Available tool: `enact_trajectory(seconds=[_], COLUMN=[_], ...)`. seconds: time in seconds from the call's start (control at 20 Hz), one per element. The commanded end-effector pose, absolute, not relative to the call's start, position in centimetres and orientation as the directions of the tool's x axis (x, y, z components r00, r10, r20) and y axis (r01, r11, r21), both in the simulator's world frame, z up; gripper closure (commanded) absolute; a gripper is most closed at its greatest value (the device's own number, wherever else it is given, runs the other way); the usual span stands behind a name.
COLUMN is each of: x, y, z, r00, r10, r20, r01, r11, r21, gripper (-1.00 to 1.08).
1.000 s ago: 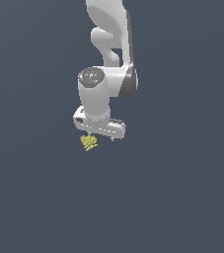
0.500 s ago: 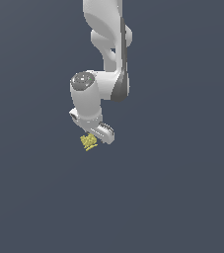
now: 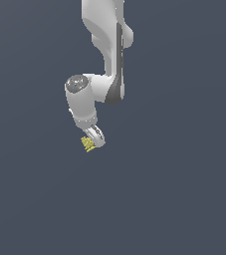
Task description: Pick up the object and move it to a goal position.
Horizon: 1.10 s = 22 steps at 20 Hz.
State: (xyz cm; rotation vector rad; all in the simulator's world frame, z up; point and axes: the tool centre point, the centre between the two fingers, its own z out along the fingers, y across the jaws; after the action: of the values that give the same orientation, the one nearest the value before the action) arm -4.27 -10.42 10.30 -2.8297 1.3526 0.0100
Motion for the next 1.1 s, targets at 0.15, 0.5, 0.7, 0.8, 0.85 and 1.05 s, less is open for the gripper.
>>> enact_trajectory(seconds=[0.15,0.5,0.7,0.8,0.85,1.05], x=[-4.8,-4.9,-4.9,-5.0,-5.0,-5.1], y=[-11.3,-11.6,-11.6,-11.6,-11.6,-11.6], z=[9.8,9.7,9.2,8.5,8.1,6.1], r00=[0.557,0.535,0.534,0.534,0.533,0.531], r10=[-0.831,-0.845,-0.845,-0.846,-0.846,-0.847], r20=[-0.002,0.0,0.0,0.0,0.0,0.0], r01=[-0.831,-0.845,-0.845,-0.846,-0.846,-0.847], r11=[-0.557,-0.535,-0.534,-0.534,-0.533,-0.531], r21=[-0.001,0.0,0.0,0.0,0.0,0.0], gripper=[-0.92,-0.92,-0.92,-0.92,-0.92,-0.92])
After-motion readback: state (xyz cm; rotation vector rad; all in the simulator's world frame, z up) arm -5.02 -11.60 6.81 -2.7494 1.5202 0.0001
